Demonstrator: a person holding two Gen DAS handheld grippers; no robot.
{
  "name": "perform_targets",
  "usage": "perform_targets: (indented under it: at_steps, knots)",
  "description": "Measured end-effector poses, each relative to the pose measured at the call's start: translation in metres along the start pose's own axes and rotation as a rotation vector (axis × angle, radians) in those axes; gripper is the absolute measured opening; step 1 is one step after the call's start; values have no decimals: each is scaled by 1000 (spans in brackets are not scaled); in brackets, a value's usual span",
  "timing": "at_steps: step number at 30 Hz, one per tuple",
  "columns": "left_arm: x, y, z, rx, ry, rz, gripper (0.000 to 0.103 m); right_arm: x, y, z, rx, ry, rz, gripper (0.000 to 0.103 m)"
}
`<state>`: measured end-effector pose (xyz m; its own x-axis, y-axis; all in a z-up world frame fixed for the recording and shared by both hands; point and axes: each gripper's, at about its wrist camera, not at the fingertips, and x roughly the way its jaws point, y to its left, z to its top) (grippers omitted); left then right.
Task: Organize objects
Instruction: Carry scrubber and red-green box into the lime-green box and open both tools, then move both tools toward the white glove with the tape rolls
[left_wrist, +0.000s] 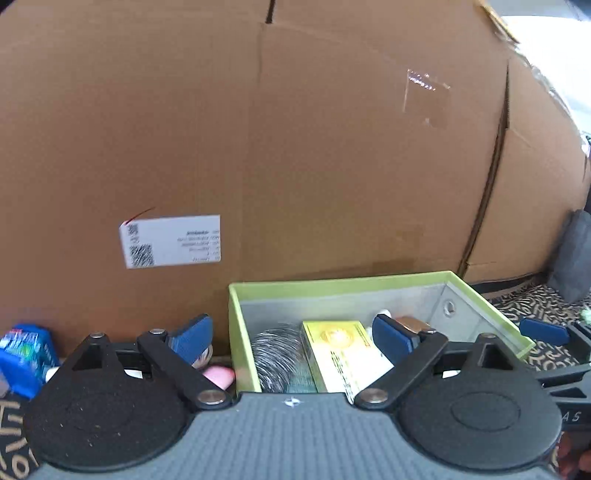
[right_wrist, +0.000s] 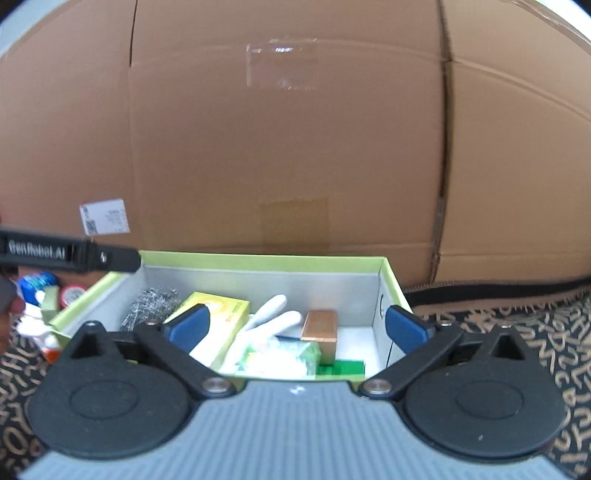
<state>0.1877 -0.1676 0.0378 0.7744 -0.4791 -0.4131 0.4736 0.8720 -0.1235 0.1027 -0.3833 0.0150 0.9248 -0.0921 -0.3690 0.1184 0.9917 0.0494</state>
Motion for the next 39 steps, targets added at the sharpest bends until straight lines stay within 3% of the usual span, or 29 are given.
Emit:
perform_targets:
  at_steps: [5, 14, 22, 28, 35, 39]
  knots:
    - [-31, 12, -8, -88, 19, -57, 96, -19, 18, -7, -14, 15, 57, 103]
    - [-109, 40, -37, -172, -13, 18, 96, -64, 57, -8, -15, -28, 138, 103]
    - [-124, 69, -94, -238, 103, 109, 96, -56, 103, -58, -26, 132, 259, 103]
    - [-123, 99, -102, -281, 127, 161, 96, -51, 129, -78, -53, 211, 297, 103]
    - [-83, 111, -61, -219, 64, 174, 96, -54, 133, -81, -46, 229, 279, 103]
    - [-46, 118, -42, -211, 47, 231, 94, -54, 130, -84, -36, 247, 271, 103]
